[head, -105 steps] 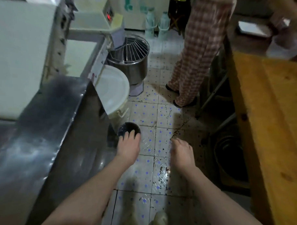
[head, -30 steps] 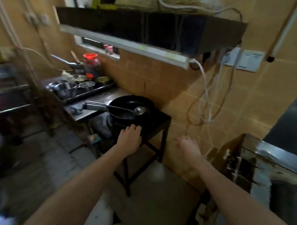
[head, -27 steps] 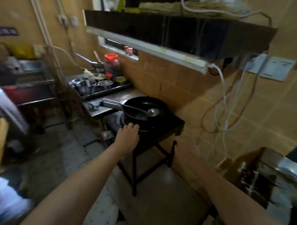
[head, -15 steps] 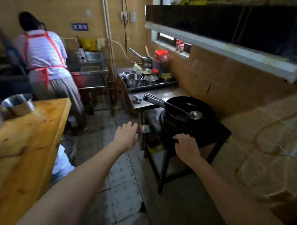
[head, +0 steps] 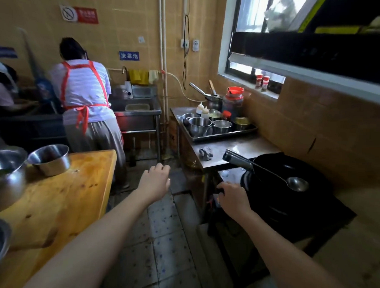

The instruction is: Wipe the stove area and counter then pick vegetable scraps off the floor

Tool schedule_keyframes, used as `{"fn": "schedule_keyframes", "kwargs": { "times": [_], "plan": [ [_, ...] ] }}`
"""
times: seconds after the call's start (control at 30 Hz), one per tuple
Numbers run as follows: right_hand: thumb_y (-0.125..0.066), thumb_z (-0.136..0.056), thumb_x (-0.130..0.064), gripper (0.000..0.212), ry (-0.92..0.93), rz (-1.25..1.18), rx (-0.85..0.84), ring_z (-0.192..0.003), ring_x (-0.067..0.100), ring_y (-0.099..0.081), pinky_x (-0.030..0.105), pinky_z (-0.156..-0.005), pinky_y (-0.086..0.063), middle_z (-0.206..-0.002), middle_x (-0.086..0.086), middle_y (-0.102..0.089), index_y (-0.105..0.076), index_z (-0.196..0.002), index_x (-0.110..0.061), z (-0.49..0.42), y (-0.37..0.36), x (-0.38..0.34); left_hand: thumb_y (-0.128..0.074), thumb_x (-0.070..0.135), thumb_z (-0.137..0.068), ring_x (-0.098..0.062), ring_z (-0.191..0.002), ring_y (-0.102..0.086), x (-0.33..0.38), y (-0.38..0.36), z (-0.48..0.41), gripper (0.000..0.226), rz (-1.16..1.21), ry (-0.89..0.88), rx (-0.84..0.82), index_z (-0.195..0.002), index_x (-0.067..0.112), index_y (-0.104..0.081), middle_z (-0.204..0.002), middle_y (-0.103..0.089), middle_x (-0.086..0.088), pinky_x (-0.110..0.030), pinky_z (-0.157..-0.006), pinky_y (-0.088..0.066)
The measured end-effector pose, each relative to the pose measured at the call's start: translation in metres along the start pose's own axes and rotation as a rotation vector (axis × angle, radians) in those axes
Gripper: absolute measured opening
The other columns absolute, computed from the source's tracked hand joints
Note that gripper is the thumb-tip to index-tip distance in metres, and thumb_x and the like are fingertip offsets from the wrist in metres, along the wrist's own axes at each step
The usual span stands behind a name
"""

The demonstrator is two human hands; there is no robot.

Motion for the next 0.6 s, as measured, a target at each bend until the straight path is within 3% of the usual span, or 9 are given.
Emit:
{"fn": "schedule_keyframes", "kwargs": {
  "times": [0.3,0.6],
  "plan": [
    [-0.046,-0.093,-0.016,0.032,-0.025,-0.019,-0.085,-0.117,0.019,-0.049,0.031,-0.096,-0.037,-0.124,-0.002,-0.058,-0.058,-0.122,-0.022,-0.064,-0.056,-0.012,-0.042,0.031,-0.097,-0.026,-0.119,-0.047,-0.055,-0.041,-0.056,0.037,0.037,0.023,-0.060,-0.132,0.017,-0.042,-0.131,-0.047,-0.006,-0.039,-0.097,-0.042],
    [-0.046,-0.092,-0.014,0.033,0.019,-0.086,-0.116,-0.114,0.023,-0.051,0.035,-0.095,-0.039,-0.122,0.002,-0.059,-0.059,-0.122,-0.019,-0.191,-0.106,-0.019,-0.040,0.028,-0.098,-0.026,-0.122,-0.044,-0.096,-0.077,-0.157,0.037,0.024,0.100,-0.108,-0.133,0.018,-0.040,-0.134,-0.045,-0.006,-0.039,-0.098,-0.039]
  ]
}}
Point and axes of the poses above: each hand's wrist, its own z-axis away from the middle knuckle, its own y-axis out of the back of the hand, x = y × z, the point moved 9 cm from there along -z, towards the middle knuckle
